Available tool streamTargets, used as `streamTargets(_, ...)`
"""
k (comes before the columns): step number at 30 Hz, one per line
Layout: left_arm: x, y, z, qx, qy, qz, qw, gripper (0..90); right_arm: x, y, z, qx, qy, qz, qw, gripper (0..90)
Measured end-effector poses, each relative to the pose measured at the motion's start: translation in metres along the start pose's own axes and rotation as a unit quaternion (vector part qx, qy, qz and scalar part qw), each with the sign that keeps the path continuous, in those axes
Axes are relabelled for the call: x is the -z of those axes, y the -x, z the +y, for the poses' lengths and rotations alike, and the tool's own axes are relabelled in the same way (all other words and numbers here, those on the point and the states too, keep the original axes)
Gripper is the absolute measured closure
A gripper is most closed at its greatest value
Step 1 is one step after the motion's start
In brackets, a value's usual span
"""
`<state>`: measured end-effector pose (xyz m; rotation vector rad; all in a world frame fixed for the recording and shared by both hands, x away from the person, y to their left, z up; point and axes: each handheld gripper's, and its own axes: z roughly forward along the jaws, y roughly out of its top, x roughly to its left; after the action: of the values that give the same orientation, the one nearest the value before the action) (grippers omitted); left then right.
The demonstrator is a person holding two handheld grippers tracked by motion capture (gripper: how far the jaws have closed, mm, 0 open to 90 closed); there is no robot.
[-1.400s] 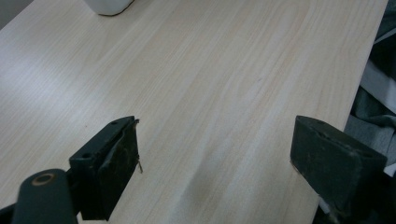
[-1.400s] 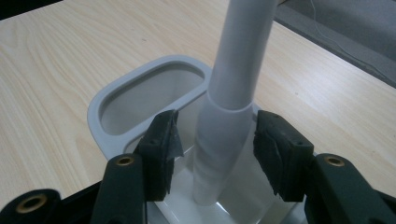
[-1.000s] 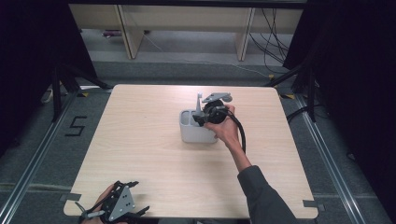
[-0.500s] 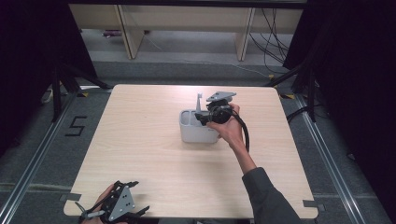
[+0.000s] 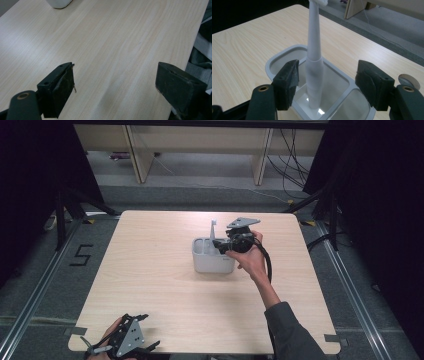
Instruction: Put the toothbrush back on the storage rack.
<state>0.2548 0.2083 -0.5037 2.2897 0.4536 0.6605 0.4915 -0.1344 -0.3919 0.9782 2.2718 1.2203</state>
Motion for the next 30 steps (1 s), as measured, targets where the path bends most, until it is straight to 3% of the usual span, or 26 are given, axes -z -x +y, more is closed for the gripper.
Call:
streamTargets(7, 0.0, 0.001, 0.0, 0.004, 0.003, -0.005, 1.0, 14.9, 0.009, -0.001, -0.003, 0.016, 0.011, 0.0, 0.9998, 33.5)
streamTargets(18, 0.001, 0.0, 0.0, -0.005, -0.003, -0.002, 1.0, 14.9, 0.019, -0.006, -0.01, 0.003, 0.017, -0.003, 0.9999, 30.5)
streamTargets(20, 0.001, -0.001, 0.0, -0.008, -0.005, -0.002, 1.0, 14.9, 0.024, -0.005, -0.014, 0.012, 0.028, -0.003, 0.9995, 30.5)
streamTargets(22, 0.001, -0.001, 0.0, -0.007, -0.006, -0.001, 1.0, 14.9, 0.025, -0.007, -0.015, 0.003, 0.029, -0.005, 0.9996, 30.5)
streamTargets(27, -0.001, 0.001, -0.001, 0.005, 0.004, -0.004, 1.0, 14.9, 0.033, -0.011, -0.022, 0.008, 0.035, 0.0, 0.9993, 30.4)
streamTargets(30, -0.001, 0.001, 0.0, 0.002, 0.003, -0.004, 1.0, 14.9, 0.036, -0.011, -0.024, 0.011, 0.032, 0.002, 0.9994, 30.0)
